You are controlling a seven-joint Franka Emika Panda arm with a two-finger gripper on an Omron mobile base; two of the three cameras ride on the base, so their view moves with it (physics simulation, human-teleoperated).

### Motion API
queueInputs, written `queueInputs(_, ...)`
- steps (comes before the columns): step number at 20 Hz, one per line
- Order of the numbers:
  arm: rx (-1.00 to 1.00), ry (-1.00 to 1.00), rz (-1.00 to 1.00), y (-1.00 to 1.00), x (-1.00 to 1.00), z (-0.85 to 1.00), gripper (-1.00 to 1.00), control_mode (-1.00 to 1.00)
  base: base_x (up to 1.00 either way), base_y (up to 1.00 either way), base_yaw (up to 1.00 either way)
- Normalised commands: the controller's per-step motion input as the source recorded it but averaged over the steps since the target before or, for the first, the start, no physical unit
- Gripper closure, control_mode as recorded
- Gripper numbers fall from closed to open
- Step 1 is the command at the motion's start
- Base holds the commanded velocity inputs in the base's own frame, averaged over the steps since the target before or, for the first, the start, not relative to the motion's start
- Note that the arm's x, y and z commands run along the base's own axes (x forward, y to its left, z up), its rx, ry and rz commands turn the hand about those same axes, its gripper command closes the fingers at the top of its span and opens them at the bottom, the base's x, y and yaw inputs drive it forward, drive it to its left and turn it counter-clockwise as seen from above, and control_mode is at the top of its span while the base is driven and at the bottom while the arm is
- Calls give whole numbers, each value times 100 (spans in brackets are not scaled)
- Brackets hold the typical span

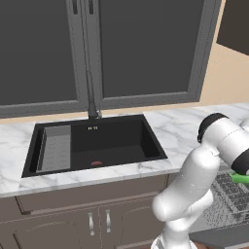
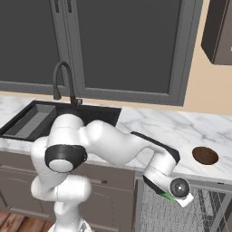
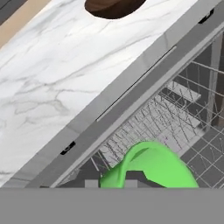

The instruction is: Pick up the cup and bowl from the counter, place them in the dishwasher, and close the dishwasher door.

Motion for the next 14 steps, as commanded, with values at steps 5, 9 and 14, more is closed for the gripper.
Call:
queueInputs(5,27,-4,-5,-45,-44,-35,100,-100,0,0,0)
queueInputs(9,30,-4,-7,-51,-32,-31,100,-100,0,0,0)
queueInputs(14,18,-2,-6,-51,-6,-22,100,-100,0,0,0)
